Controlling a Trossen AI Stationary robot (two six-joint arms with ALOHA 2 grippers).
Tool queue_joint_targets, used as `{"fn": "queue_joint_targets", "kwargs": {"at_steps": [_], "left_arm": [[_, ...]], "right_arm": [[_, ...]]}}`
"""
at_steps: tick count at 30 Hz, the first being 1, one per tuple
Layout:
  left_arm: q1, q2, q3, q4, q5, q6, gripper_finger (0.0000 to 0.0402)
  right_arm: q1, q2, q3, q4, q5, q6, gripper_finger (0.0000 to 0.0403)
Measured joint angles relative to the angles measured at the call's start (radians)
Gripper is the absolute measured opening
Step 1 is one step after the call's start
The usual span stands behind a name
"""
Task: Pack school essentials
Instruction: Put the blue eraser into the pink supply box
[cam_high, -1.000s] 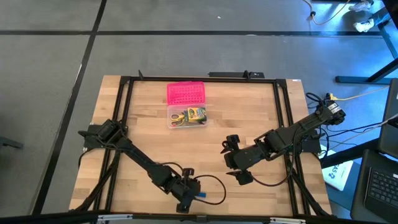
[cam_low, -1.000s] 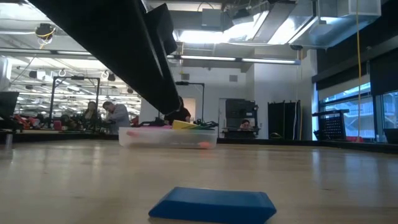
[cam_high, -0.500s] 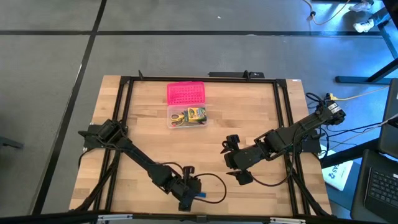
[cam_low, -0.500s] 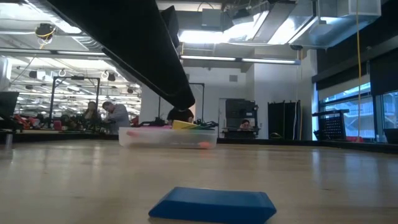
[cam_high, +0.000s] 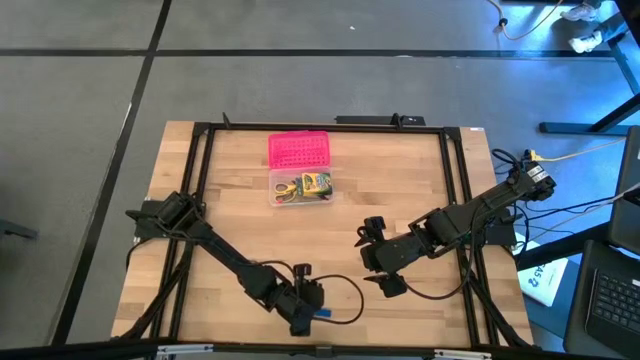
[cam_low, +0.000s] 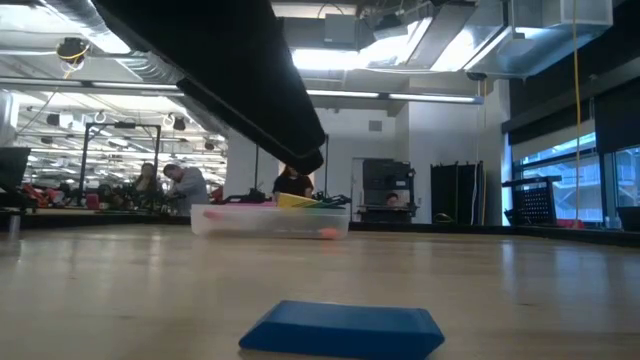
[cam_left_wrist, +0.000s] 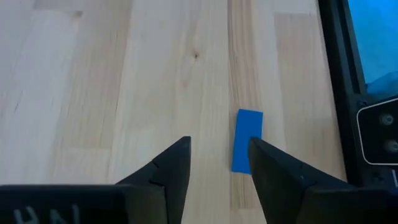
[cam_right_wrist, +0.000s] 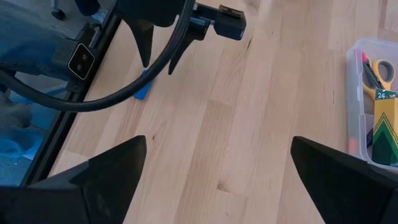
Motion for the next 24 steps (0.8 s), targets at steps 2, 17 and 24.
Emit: {"fn": "queue_joint_targets", "kwargs": {"at_steps": [2, 17, 24], "left_arm": [[0.0, 0.0, 0.0, 0.005, 0.0, 0.02, 0.0158], [-0.02, 0.031, 0.002, 0.026, -0.002, 0.051, 0.0245], [-0.023, 0.088, 0.001, 0.055, -0.012, 0.084, 0.0296]], "right_arm": [[0.0, 0.0, 0.0, 0.0, 0.0, 0.001, 0.0399], [0.0, 0.0, 0.0, 0.001, 0.0, 0.0, 0.0399], [0.0, 0.0, 0.0, 0.018, -0.004, 0.0, 0.0399]]}}
